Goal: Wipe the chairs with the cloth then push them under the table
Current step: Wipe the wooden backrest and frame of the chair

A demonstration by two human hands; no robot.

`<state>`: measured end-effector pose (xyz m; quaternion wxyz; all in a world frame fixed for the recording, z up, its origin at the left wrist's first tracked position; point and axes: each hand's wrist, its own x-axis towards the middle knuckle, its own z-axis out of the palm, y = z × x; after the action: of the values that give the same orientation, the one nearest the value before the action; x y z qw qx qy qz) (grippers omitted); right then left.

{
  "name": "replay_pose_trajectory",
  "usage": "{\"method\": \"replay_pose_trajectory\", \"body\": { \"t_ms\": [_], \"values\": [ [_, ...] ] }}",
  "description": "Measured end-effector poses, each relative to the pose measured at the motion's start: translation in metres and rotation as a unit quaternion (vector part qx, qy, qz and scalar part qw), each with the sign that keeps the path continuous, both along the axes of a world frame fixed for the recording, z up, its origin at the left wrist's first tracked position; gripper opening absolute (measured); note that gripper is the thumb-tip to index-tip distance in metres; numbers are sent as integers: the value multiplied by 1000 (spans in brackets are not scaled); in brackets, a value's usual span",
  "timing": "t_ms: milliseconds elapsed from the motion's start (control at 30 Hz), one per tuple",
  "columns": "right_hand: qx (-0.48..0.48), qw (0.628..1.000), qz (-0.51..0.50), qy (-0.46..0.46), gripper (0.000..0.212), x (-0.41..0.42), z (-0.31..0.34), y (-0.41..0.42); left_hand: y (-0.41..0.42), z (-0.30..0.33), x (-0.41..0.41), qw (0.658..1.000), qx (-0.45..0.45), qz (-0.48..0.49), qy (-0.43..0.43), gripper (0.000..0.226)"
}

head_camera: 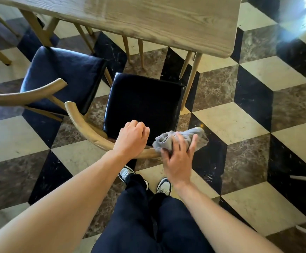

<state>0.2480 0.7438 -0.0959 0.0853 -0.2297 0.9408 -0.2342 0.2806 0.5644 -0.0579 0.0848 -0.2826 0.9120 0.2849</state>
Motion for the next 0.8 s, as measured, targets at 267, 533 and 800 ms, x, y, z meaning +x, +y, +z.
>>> {"method": "replay_pose_trajectory", "body": {
  "t_ms": [267, 533, 800],
  "values": [
    [65, 989, 125, 48, 47, -19, -7, 12, -10, 3, 10, 1000, -8, 13, 9, 36],
    [132, 982, 97, 89, 51, -97, -7, 12, -29, 7, 42, 999, -45, 26, 11, 32],
    [119, 982, 75, 123, 47, -49, -4, -7, -90, 11, 75, 977, -129, 168, -16, 31]
  ]
}}
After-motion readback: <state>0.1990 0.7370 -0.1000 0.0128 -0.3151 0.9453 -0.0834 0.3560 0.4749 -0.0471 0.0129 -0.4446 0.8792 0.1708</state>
